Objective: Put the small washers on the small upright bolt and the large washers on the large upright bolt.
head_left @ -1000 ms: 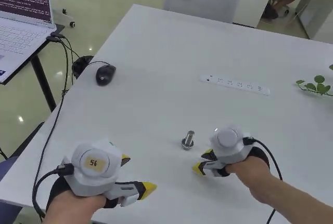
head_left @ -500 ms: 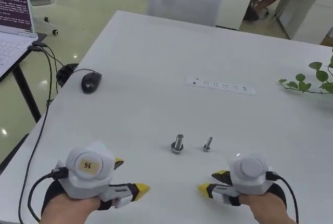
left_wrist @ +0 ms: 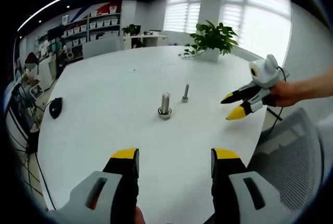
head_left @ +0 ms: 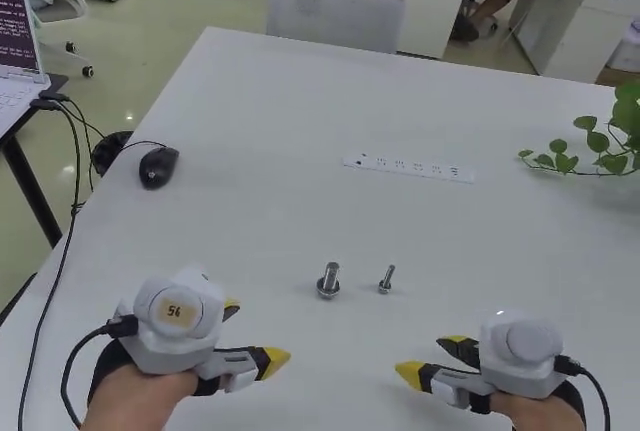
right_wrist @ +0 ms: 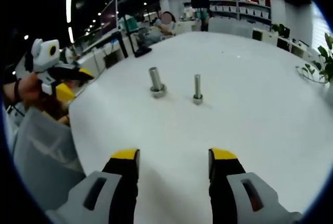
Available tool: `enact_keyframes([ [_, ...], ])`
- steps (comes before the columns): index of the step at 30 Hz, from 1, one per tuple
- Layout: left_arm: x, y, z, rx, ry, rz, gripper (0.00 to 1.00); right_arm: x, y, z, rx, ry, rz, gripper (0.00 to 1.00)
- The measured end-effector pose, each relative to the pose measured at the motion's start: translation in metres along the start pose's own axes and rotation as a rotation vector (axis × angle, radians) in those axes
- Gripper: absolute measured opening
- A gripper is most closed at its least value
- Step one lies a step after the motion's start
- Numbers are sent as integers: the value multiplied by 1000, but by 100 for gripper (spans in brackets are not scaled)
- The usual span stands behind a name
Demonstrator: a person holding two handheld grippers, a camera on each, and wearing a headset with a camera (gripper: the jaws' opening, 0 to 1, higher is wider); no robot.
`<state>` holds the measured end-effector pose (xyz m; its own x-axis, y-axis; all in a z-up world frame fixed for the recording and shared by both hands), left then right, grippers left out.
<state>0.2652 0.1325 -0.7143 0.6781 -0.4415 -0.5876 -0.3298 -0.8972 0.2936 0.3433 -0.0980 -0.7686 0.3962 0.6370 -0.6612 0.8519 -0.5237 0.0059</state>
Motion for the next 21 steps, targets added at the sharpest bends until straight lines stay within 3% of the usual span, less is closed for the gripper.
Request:
enact_keyframes([
  [7, -4, -2, -11, 2, 24, -8, 55, -8, 2, -6, 16, 47, 20, 59],
  [21, -10, -8, -8, -17, 36, -23, 55, -15, 4, -6, 8, 54, 38, 62],
])
Point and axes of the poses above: the centre of the closed fingertips' face, and the gripper's own axes: x roughly forward along the fingers, y roughly to its right, z roughly out of its underside, the point moved 3 cm from there along -x, roughly backward along the fingers, and after that the axes turned 12 degrees about -x, right-handed, at the moved point
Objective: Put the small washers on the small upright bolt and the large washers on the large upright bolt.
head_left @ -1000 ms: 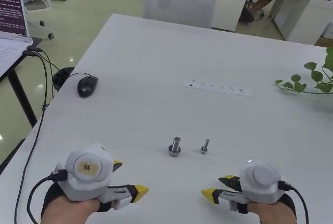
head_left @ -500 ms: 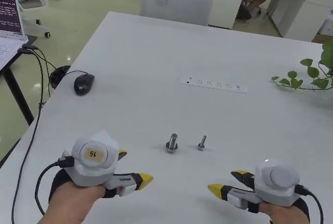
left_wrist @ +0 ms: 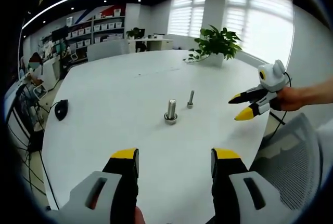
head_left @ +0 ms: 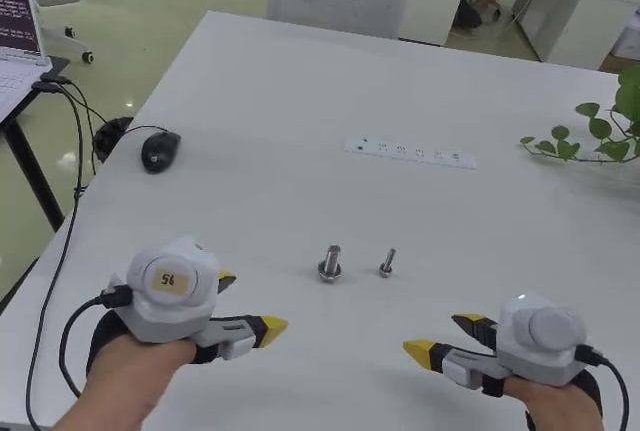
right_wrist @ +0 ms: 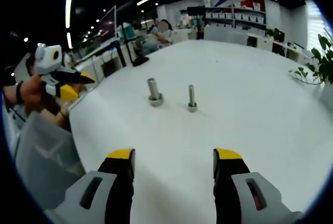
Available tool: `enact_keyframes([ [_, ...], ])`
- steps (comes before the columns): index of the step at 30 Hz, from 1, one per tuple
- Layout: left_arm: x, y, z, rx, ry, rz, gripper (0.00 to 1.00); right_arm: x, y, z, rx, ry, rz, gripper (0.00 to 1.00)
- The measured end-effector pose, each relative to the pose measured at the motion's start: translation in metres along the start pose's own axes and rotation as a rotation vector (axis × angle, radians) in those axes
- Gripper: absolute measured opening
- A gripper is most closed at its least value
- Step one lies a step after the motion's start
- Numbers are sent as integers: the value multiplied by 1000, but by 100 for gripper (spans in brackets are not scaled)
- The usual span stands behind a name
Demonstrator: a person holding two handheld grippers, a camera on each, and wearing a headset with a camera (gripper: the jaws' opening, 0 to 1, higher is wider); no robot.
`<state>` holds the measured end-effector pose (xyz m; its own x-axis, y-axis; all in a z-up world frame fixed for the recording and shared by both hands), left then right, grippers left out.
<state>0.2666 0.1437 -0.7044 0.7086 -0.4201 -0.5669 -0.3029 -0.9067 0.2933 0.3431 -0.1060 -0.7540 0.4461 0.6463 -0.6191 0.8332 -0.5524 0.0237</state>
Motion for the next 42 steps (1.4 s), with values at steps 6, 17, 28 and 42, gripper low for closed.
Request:
enact_keyframes([
  [6, -1, -1, 4, -3, -6, -1, 55, -2, -1, 2, 5, -7, 4, 62],
  [17, -3, -3, 4, -15, -1, -5, 56, -1, -1, 5, -9, -31, -3, 65],
  [28, -3, -3, 5, -17, -1, -7, 56, -2, -4, 6, -11, -37, -8, 68],
  [42, -6, -4, 4, -16, 1, -11, 56, -8, -6, 11, 4, -39, 2, 68],
])
Point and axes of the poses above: the centre of the closed fingertips' face, and the gripper's own axes: x roughly forward along the fingers, y roughly to its right, z roughly out of its underside, the point moved 3 cm from there along -x, roughly backward along the fingers, and after that the axes turned 12 degrees about -x, right-handed, at the moved point
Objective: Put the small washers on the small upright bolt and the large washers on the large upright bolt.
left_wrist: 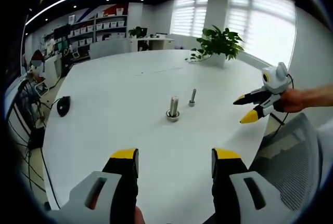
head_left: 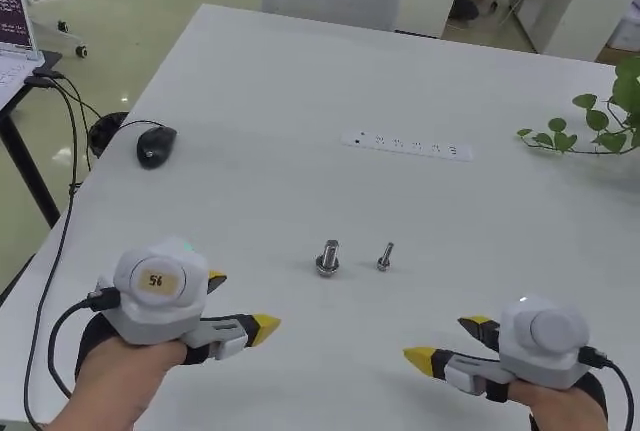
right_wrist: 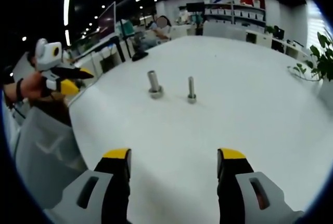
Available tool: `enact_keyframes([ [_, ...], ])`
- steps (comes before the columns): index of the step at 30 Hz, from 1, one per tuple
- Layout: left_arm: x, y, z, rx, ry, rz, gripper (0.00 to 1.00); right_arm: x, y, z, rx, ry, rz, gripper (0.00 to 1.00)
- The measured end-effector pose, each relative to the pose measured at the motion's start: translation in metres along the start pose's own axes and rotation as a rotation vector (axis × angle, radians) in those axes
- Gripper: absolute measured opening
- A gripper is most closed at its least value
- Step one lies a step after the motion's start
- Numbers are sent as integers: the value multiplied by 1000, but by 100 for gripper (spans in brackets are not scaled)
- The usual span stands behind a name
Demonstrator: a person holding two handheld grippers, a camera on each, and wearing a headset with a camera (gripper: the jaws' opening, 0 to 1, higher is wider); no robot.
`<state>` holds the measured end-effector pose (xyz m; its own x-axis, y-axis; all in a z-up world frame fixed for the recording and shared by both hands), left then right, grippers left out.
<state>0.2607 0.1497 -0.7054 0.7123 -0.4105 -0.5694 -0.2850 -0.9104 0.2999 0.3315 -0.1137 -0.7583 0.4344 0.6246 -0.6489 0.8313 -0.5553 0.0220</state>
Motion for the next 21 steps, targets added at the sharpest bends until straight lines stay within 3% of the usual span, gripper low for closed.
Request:
enact_keyframes([
  [21, 1, 2, -2, 7, -1, 5, 56, -1, -1, 4, 24, 3, 6, 67],
])
Point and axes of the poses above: the centre of the closed fingertips' face, and the gripper's own axes: x roughly forward along the fingers, y roughly to its right, z roughly out of its underside, the point moved 3 cm from there along -x, roughly backward along the fingers, and after that the axes turned 12 degrees about -x, right-handed, at the moved point
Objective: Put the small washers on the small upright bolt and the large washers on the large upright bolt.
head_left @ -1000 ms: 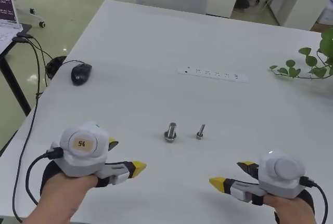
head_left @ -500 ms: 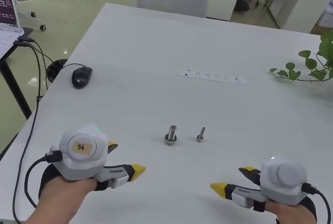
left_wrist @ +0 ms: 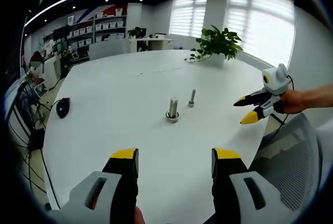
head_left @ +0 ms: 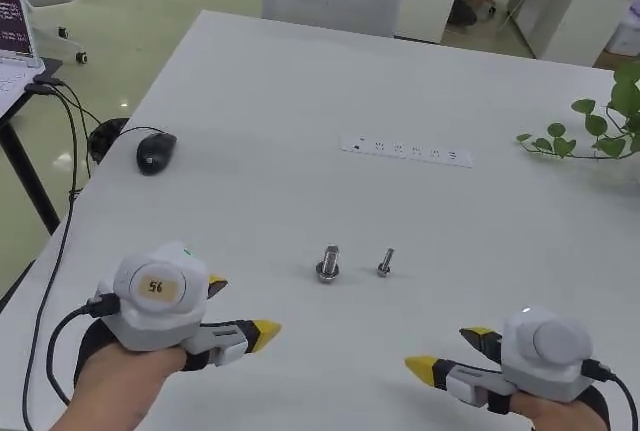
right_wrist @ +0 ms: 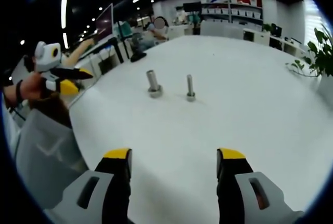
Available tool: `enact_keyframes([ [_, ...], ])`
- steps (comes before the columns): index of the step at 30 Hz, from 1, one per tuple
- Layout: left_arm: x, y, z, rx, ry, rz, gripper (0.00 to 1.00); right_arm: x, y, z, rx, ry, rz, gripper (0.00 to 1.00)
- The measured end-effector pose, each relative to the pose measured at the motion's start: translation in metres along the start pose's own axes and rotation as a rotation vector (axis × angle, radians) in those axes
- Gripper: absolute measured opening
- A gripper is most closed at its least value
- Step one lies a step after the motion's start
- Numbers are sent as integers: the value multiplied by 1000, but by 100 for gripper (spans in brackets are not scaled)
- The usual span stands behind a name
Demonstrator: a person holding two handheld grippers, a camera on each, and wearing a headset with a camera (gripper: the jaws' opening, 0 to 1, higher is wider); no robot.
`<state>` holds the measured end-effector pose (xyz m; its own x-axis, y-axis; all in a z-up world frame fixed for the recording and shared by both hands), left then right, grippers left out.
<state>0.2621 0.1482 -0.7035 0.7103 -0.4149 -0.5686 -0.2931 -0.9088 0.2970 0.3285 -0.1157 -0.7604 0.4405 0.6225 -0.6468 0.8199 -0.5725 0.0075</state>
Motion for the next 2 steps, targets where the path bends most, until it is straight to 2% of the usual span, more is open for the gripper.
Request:
enact_keyframes([
  [2, 1, 0, 0, 0, -1, 0, 56, 0, 0, 0, 0, 0, 0, 67],
])
Point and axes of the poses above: the centre of the closed fingertips' face, and the gripper's own axes: x roughly forward along the fingers, y roughly to its right, z roughly out of its underside, the point moved 3 cm from there along -x, roughly backward along the fingers, and after that the axes turned 12 degrees about -x, right-handed, at the moved point
